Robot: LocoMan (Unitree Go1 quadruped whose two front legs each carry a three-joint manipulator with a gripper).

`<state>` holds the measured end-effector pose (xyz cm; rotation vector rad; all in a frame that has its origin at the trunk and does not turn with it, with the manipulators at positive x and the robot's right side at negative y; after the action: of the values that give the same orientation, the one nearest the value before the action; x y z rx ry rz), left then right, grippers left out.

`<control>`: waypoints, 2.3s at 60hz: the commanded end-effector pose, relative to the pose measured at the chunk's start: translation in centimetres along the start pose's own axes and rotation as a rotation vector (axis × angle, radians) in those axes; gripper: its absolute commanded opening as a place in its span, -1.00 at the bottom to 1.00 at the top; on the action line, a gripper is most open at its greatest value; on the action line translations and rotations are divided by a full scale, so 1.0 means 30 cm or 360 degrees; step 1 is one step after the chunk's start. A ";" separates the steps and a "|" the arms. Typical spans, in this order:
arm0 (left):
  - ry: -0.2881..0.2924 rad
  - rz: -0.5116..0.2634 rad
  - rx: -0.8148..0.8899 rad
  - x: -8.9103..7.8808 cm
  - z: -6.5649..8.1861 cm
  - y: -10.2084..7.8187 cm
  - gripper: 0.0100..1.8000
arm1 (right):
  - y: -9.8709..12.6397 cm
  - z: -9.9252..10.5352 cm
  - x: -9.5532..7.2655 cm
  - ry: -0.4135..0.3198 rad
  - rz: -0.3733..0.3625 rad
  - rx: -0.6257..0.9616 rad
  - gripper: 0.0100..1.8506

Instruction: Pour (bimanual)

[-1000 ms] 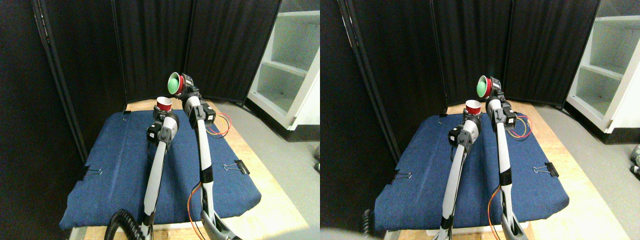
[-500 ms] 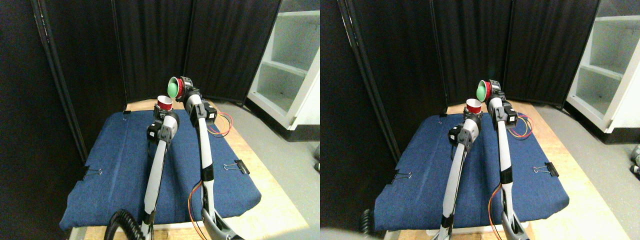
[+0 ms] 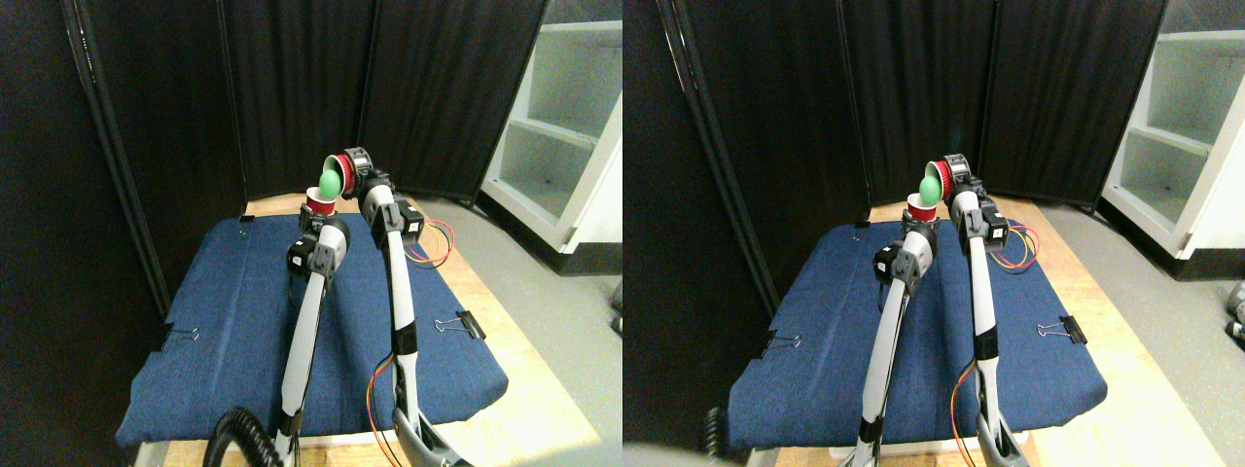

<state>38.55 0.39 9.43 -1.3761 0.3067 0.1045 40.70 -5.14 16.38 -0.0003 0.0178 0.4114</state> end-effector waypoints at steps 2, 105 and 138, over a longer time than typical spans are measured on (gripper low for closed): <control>-0.0020 -0.0034 -0.0019 0.004 -0.007 -0.020 -1.00 | -0.004 0.033 -0.003 -0.0114 -0.0016 -0.0074 -0.93; -0.0242 -0.0164 0.0092 0.052 0.202 0.037 -1.00 | -0.151 -0.096 -0.046 -0.0579 -0.0625 0.1913 -1.00; -0.0280 -0.0114 0.0041 0.124 0.248 0.123 -1.00 | -0.208 -0.214 -0.060 -0.0606 -0.0711 0.2129 -1.00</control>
<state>41.96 7.91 5.87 -1.3299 0.1440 0.1826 41.10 -11.40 9.90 1.3312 -0.0572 -0.1136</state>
